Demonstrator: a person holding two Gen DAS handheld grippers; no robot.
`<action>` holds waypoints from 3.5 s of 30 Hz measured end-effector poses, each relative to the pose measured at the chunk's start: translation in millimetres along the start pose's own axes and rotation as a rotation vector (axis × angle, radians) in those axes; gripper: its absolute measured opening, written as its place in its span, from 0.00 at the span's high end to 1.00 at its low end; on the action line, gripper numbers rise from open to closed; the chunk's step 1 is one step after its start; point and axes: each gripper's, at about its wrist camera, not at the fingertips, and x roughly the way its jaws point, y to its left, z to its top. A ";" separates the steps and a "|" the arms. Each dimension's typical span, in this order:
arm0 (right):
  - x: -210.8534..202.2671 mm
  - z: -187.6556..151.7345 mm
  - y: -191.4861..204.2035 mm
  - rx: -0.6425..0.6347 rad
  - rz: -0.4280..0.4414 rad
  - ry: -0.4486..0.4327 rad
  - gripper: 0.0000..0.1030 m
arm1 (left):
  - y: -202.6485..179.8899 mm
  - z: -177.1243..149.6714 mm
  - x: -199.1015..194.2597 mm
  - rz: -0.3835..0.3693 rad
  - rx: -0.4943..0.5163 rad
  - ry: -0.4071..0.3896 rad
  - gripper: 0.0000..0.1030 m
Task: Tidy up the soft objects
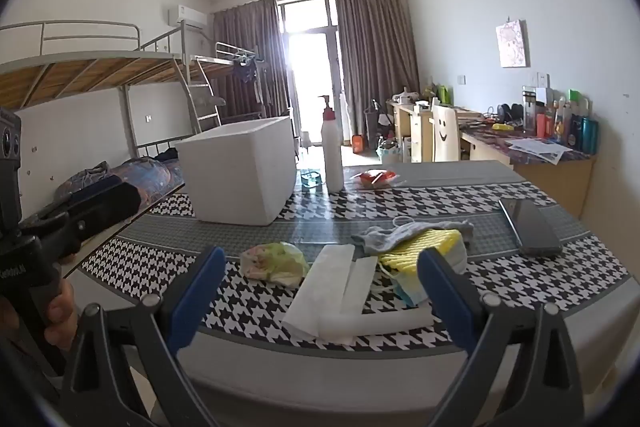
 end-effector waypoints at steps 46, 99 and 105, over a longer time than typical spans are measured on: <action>-3.9 3.9 -0.9 0.000 -0.007 -0.010 0.04 | 1.5 -2.2 -0.3 -0.002 -0.001 0.012 0.01; 45.5 -8.7 -38.0 0.084 -0.051 0.112 0.04 | 16.4 -14.4 88.4 0.027 0.004 0.275 0.01; 50.0 -9.4 -43.9 0.099 -0.067 0.136 0.04 | 18.3 -15.9 100.5 0.023 0.004 0.306 0.01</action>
